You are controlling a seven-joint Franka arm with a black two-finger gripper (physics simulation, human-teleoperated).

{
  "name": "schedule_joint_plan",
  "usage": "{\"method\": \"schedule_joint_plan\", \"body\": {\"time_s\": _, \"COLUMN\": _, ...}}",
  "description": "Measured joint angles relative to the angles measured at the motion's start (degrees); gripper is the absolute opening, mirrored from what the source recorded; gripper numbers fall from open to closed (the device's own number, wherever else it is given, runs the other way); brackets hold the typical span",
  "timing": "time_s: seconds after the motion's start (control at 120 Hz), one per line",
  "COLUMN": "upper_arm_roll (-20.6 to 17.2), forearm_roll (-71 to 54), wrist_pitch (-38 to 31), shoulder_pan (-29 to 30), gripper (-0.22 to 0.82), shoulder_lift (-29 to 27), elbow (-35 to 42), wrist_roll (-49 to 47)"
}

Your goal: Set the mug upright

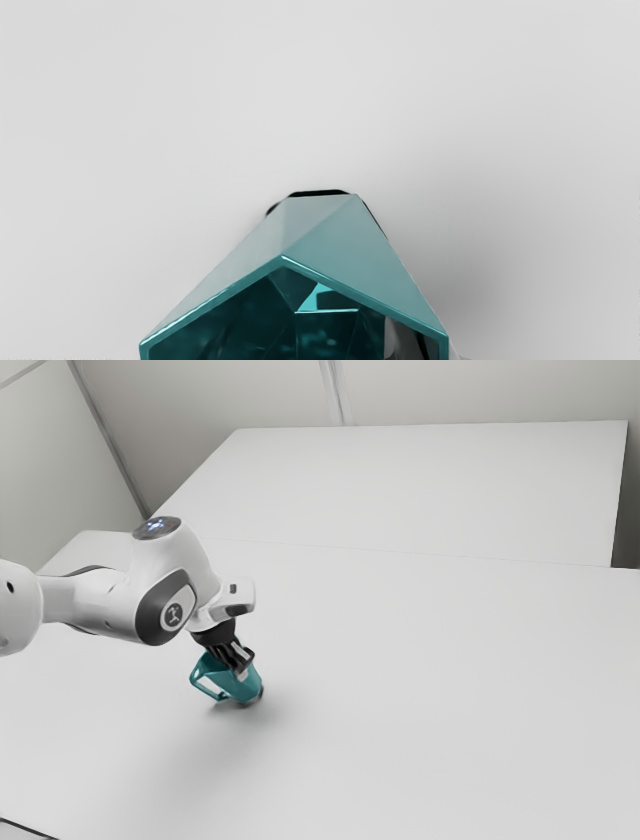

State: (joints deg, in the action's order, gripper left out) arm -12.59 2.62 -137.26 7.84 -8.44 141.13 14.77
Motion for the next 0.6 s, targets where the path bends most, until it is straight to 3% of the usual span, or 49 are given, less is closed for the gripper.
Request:
{"method": "schedule_joint_plan", "body": {"time_s": 0.1, "upper_arm_roll": -0.24, "forearm_roll": 0.16, "wrist_pitch": -0.08, "shoulder_pan": 0.02, "gripper": -0.1, "shoulder_lift": 0.02, "elbow": 0.04, "wrist_roll": -0.85}}
{"method": "schedule_joint_plan", "body": {"time_s": 0.392, "upper_arm_roll": -0.82, "forearm_roll": 0.28, "wrist_pitch": -0.17, "shoulder_pan": 0.03, "gripper": 0.36, "shoulder_lift": -0.23, "elbow": 0.19, "wrist_roll": -2.55}}
{"method": "schedule_joint_plan", "body": {"time_s": 0.6, "upper_arm_roll": -1.35, "forearm_roll": -0.67, "wrist_pitch": 0.72, "shoulder_pan": 0.07, "gripper": 0.51, "shoulder_lift": -2.51, "elbow": -0.31, "wrist_roll": -3.33}}
